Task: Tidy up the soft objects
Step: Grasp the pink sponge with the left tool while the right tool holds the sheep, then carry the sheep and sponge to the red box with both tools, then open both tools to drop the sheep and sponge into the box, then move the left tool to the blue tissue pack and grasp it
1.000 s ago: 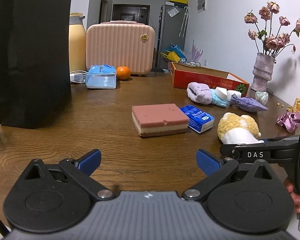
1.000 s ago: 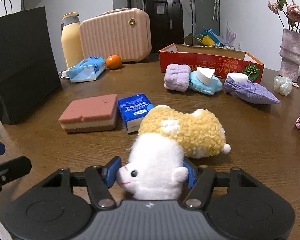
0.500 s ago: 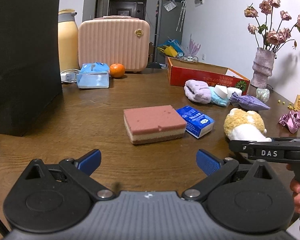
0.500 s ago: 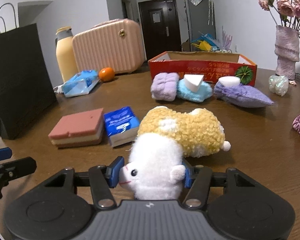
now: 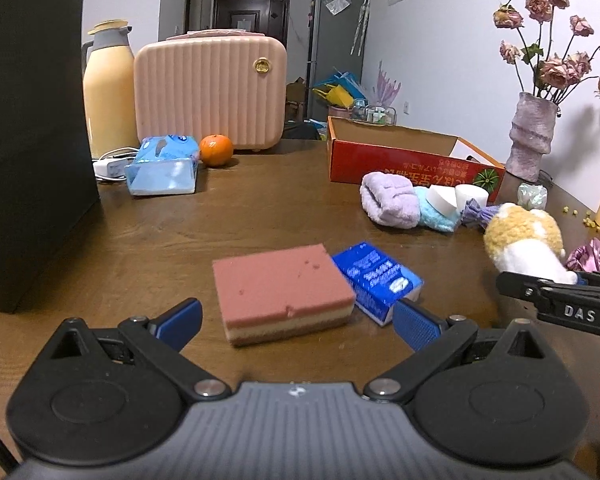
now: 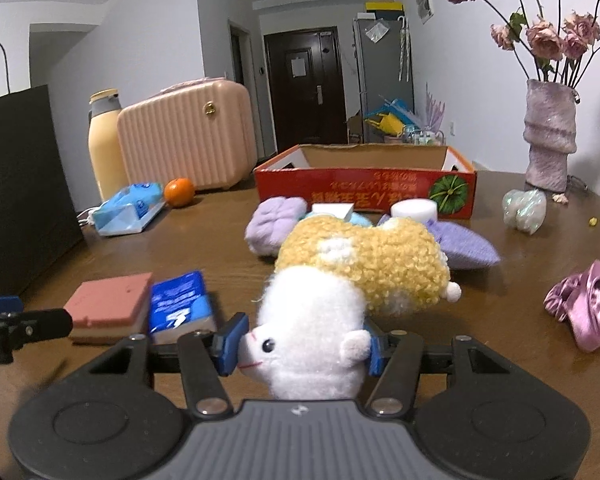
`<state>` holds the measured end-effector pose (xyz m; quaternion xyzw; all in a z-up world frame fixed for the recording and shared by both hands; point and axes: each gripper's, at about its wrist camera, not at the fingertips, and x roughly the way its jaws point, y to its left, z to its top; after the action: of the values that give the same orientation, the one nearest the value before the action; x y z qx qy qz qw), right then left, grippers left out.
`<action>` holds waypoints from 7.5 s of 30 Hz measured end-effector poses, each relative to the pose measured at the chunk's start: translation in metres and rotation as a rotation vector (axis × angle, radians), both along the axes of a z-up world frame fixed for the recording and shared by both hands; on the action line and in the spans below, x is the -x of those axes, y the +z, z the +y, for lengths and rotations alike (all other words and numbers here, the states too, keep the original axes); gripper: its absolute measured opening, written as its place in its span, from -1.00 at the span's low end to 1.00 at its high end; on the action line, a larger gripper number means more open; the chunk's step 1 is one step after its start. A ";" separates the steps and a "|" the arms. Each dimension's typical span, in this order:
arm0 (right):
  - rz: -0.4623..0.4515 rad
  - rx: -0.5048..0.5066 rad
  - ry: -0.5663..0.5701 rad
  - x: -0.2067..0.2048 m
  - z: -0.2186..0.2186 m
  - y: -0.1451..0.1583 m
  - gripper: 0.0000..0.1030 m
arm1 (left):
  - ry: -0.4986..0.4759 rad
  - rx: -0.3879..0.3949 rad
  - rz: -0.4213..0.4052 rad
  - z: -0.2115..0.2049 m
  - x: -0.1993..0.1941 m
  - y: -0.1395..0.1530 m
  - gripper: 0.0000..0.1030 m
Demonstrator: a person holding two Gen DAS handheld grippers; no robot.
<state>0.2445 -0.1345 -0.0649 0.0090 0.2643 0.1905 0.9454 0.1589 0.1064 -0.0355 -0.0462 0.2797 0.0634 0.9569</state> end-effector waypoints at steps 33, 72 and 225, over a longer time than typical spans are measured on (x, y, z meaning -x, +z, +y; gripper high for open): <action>-0.029 -0.037 0.013 -0.043 -0.024 -0.014 0.10 | 0.200 -0.032 0.189 0.005 -0.099 -0.036 1.00; -0.127 -0.028 -0.010 -0.035 -0.024 0.000 0.11 | 0.193 -0.022 0.007 0.002 -0.077 -0.004 0.94; -0.209 0.034 -0.135 -0.113 -0.015 0.042 1.00 | -0.059 -0.003 -0.182 -0.025 -0.197 0.061 1.00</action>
<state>0.3573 -0.1495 -0.0225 -0.0093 0.1663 0.1217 0.9785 0.3558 0.0816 0.0259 -0.0420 0.1927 0.0311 0.9799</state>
